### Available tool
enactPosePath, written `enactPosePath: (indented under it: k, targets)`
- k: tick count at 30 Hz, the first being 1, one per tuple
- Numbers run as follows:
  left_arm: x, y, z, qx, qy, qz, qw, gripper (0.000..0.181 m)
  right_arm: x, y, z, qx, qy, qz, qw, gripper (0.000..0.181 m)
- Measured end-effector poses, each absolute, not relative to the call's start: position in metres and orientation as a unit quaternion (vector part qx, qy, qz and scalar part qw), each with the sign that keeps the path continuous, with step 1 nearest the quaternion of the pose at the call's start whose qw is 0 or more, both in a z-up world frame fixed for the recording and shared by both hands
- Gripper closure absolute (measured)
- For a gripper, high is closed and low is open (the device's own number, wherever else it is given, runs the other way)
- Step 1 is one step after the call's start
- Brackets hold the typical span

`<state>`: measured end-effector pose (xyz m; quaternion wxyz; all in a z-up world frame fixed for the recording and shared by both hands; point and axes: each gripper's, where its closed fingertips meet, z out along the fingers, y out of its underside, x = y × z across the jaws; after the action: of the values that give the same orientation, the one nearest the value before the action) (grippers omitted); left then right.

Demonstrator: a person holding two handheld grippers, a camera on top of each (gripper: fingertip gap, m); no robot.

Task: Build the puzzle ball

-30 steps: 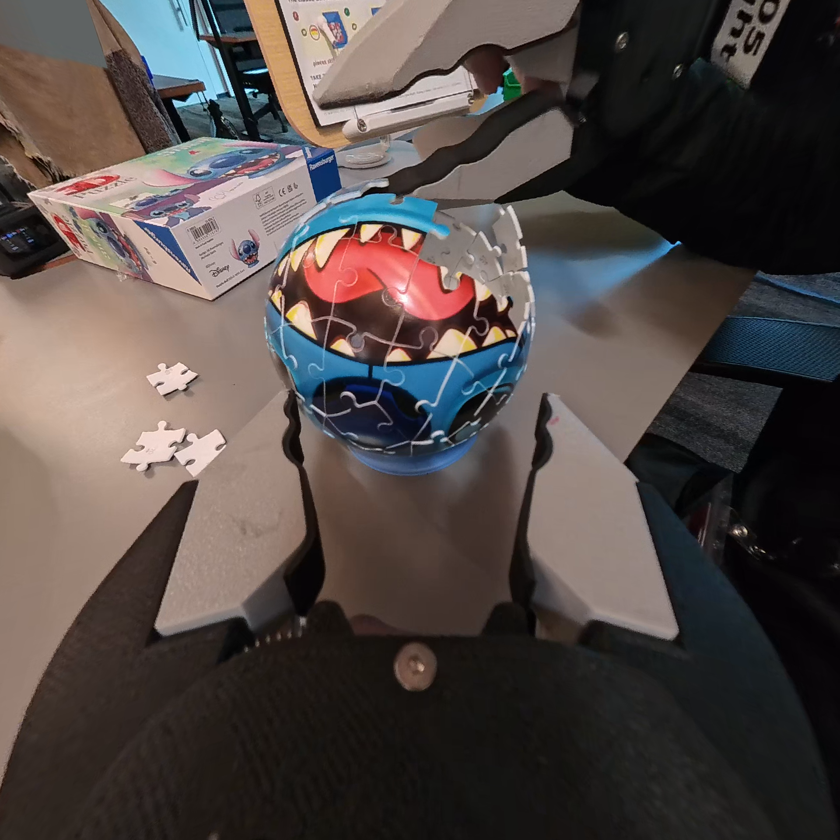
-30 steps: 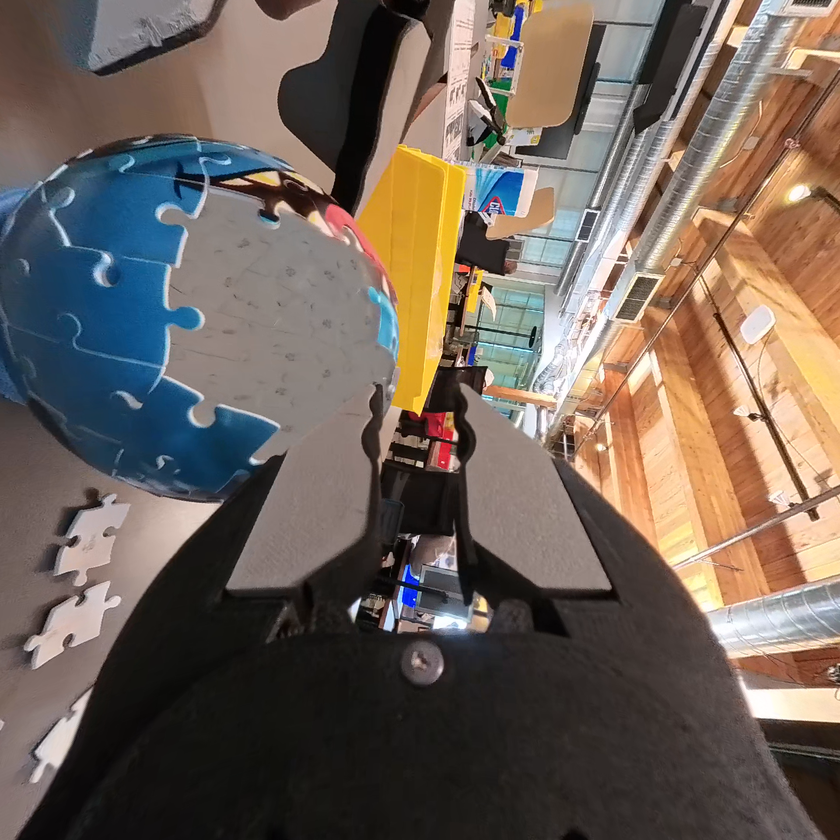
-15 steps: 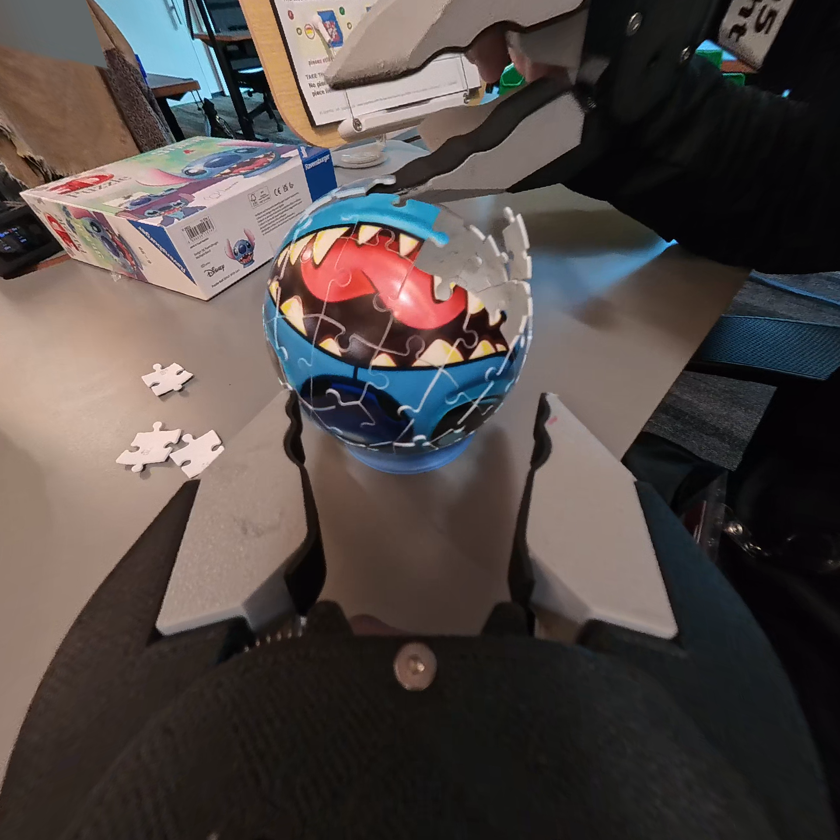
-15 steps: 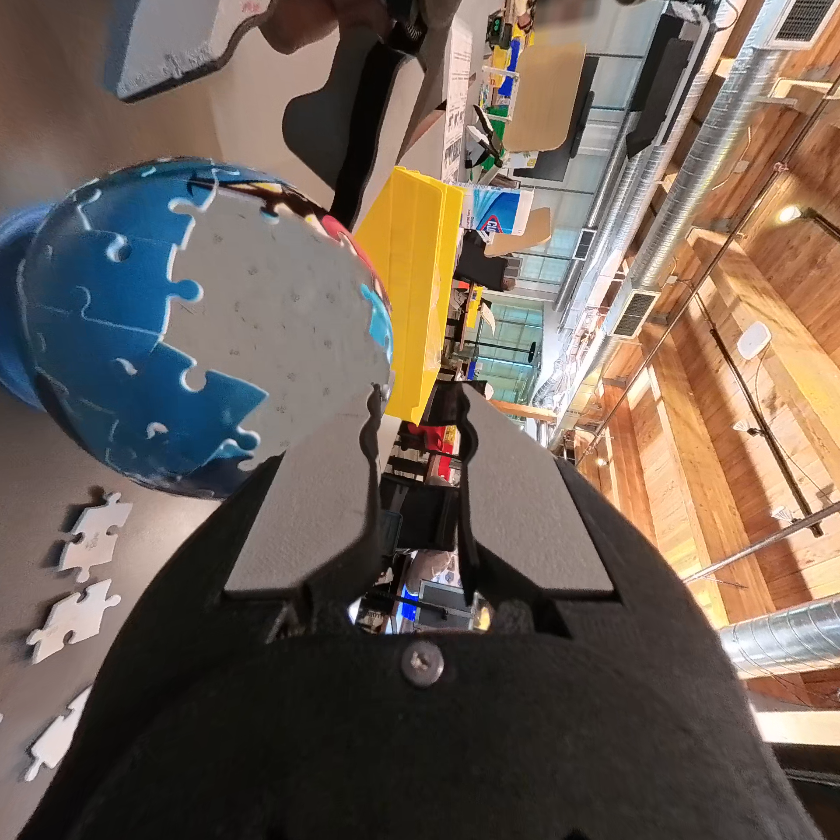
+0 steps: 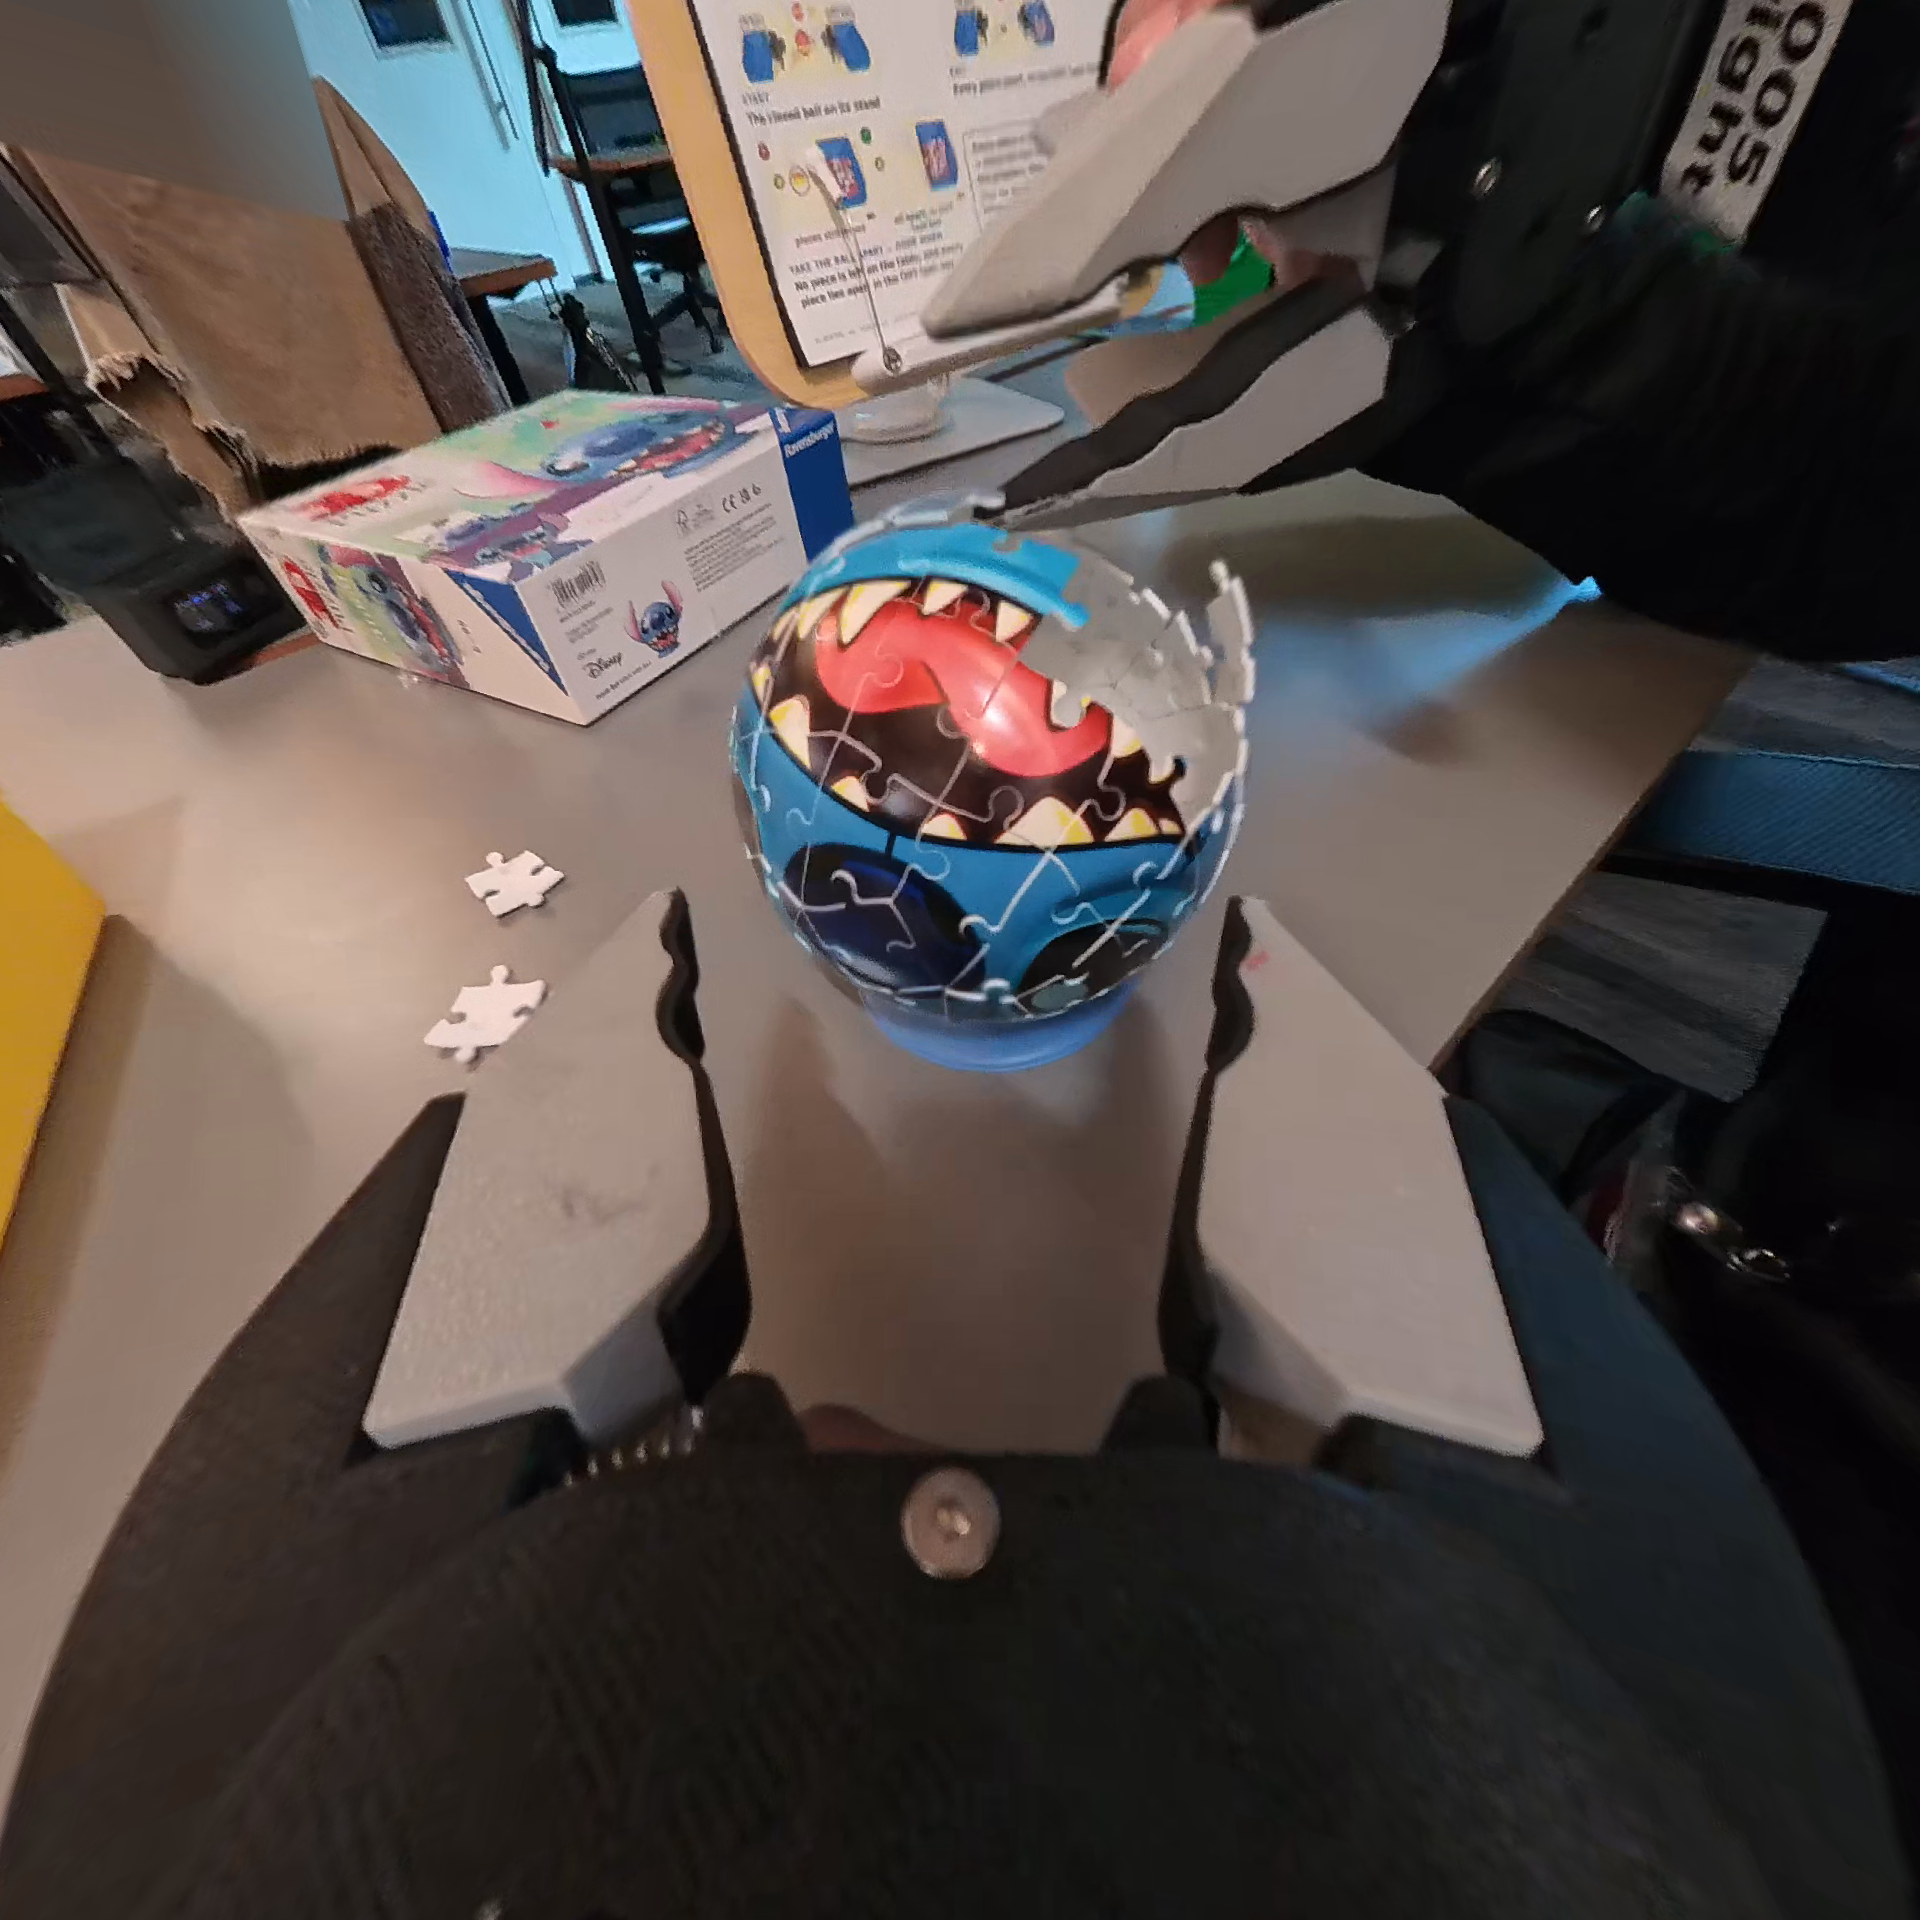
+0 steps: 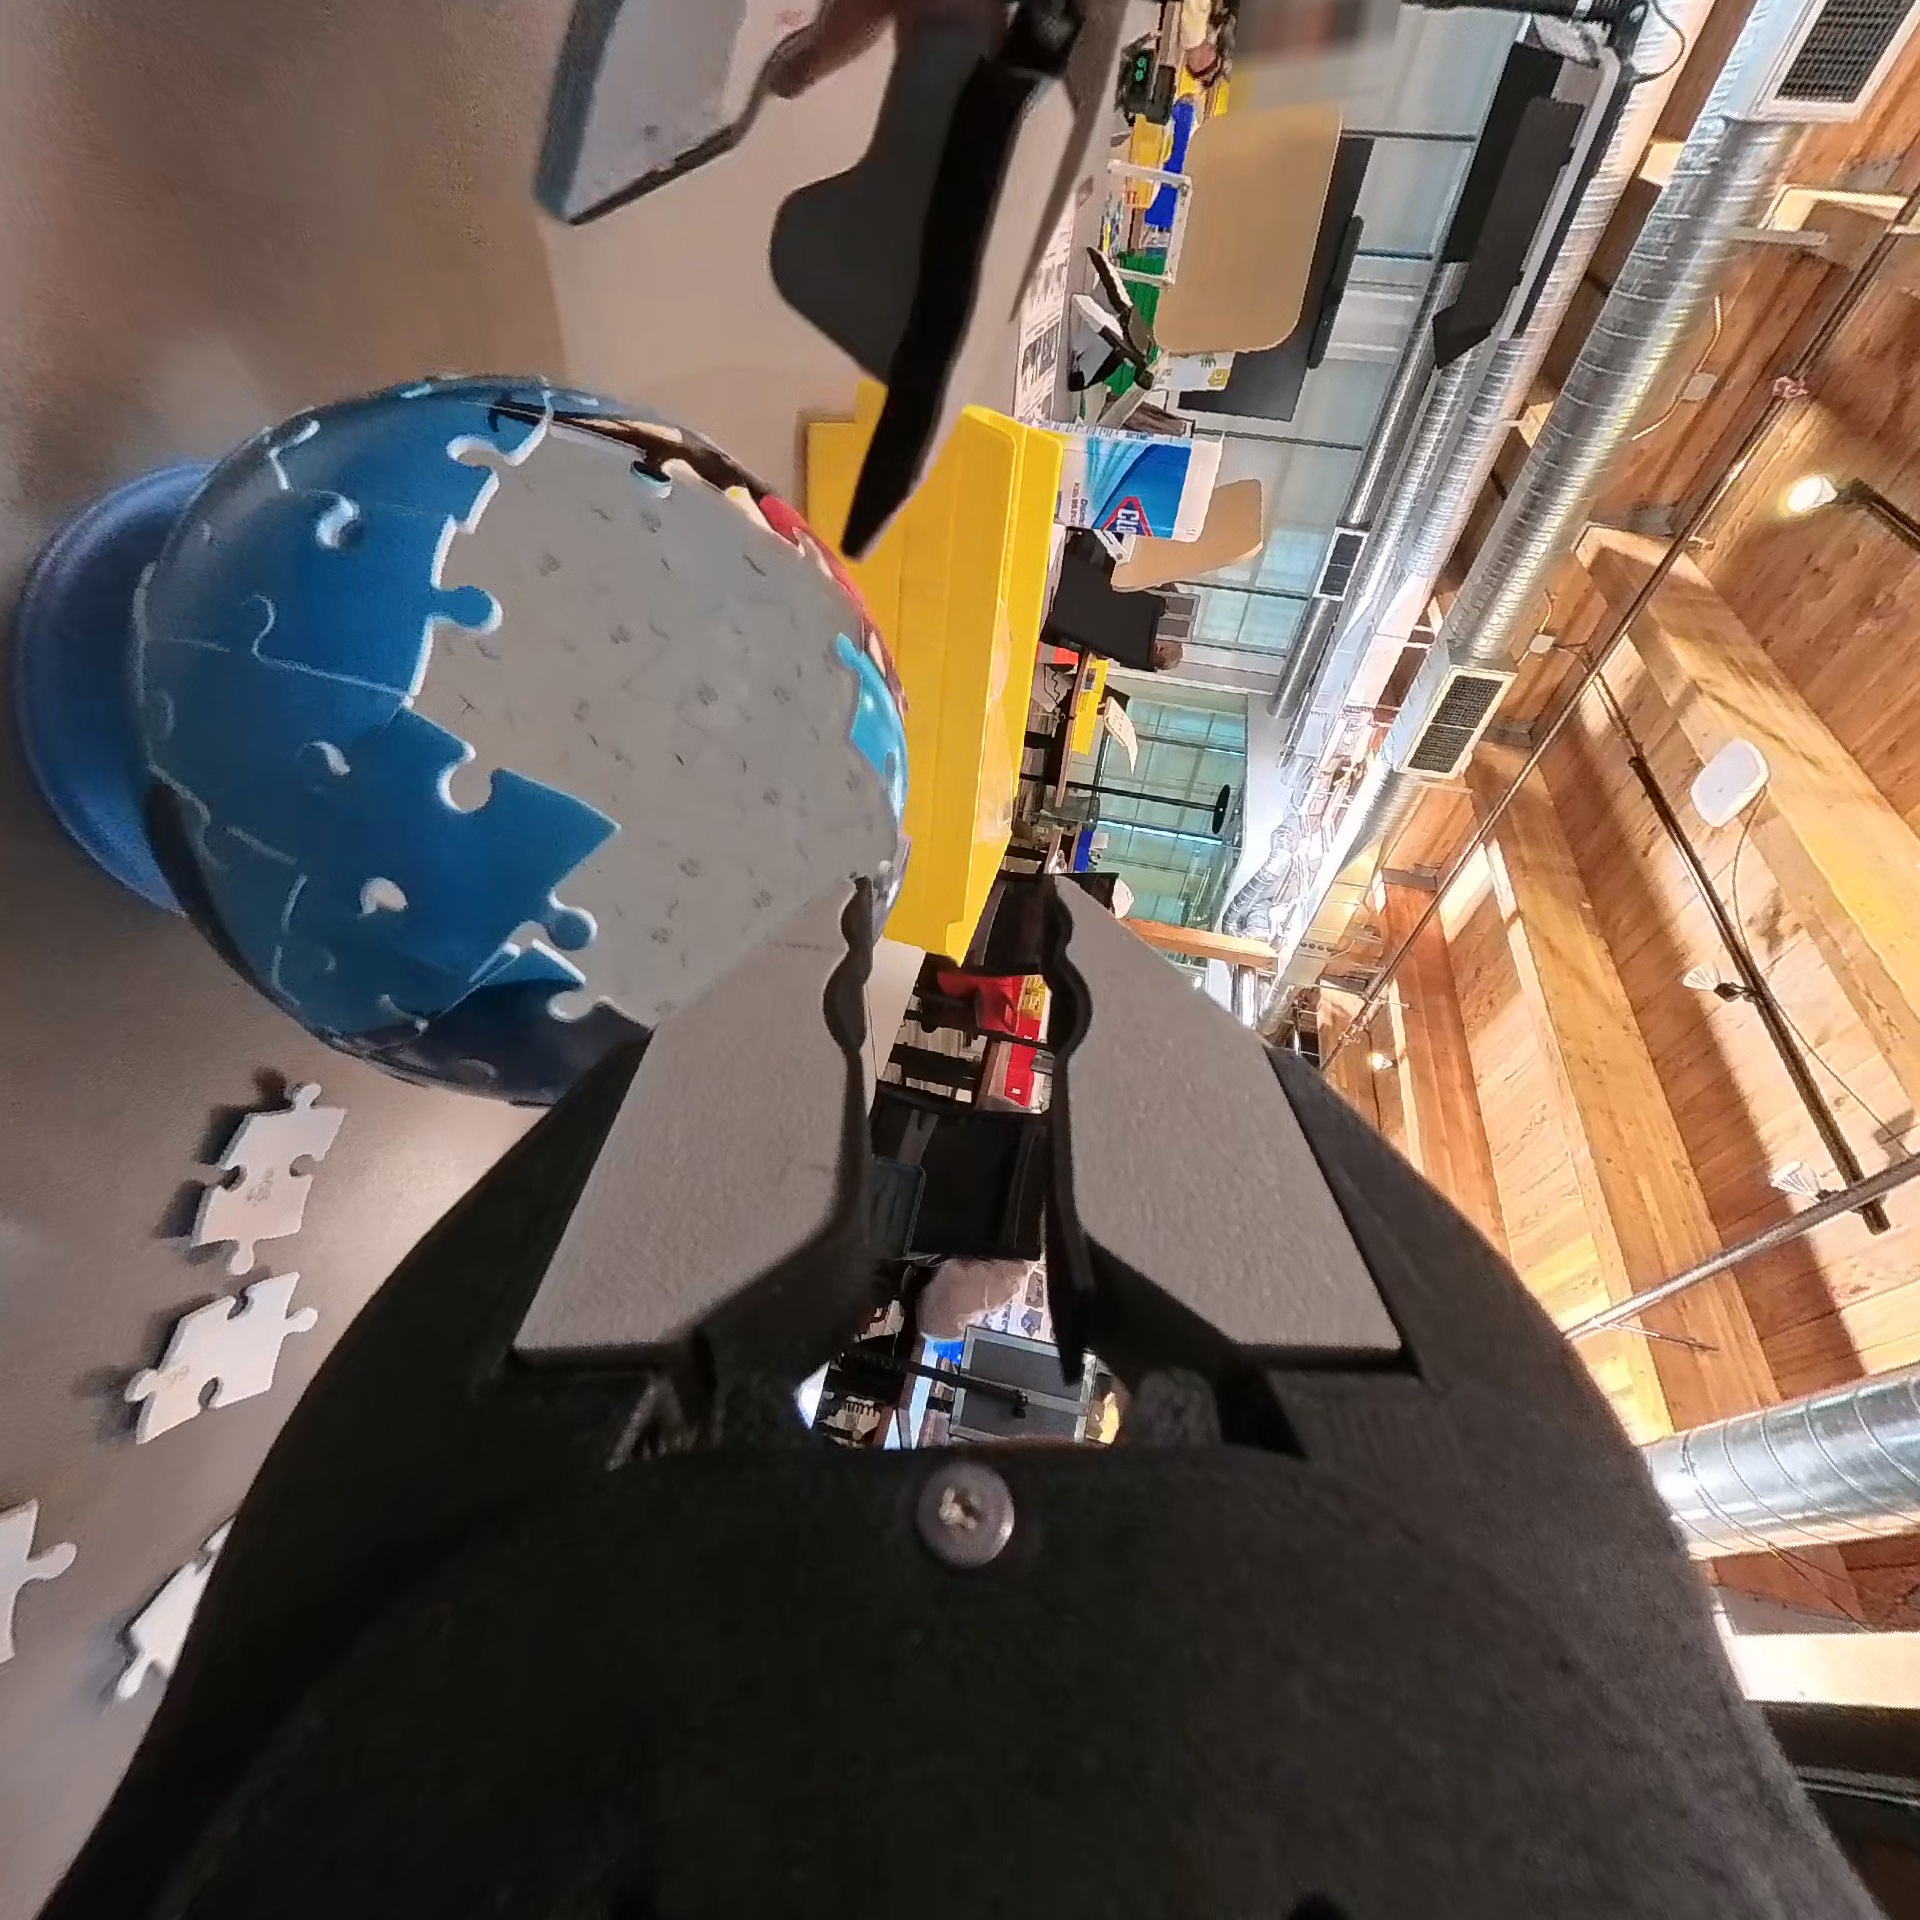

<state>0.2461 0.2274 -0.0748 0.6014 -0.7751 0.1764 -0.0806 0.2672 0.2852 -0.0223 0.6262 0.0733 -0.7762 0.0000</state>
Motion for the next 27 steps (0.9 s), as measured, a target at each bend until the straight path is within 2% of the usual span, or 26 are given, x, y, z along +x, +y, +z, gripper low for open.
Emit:
enactPosePath:
  k: [7,13,17,21,27]
  targets:
    - [0.282,0.213,-0.044,-0.763,0.220,-0.047,0.606,0.088,0.271,0.286,-0.020,0.073,-0.777,0.002,0.626,0.150]
    - [0.314,0.212,-0.049,-0.778,0.265,0.021,0.569,0.089,0.277,0.286,-0.018,0.074,-0.775,0.012,0.628,0.153]
    - [0.327,0.215,-0.058,-0.793,0.242,-0.018,0.558,0.097,0.280,0.291,-0.018,0.064,-0.777,0.020,0.626,0.154]
    - [0.338,0.226,-0.052,-0.790,0.198,-0.062,0.577,0.113,0.282,0.298,-0.018,0.055,-0.779,0.021,0.625,0.154]
    - [0.343,0.248,-0.057,-0.811,0.151,-0.052,0.563,0.123,0.303,0.313,-0.003,0.018,-0.773,0.056,0.631,0.154]
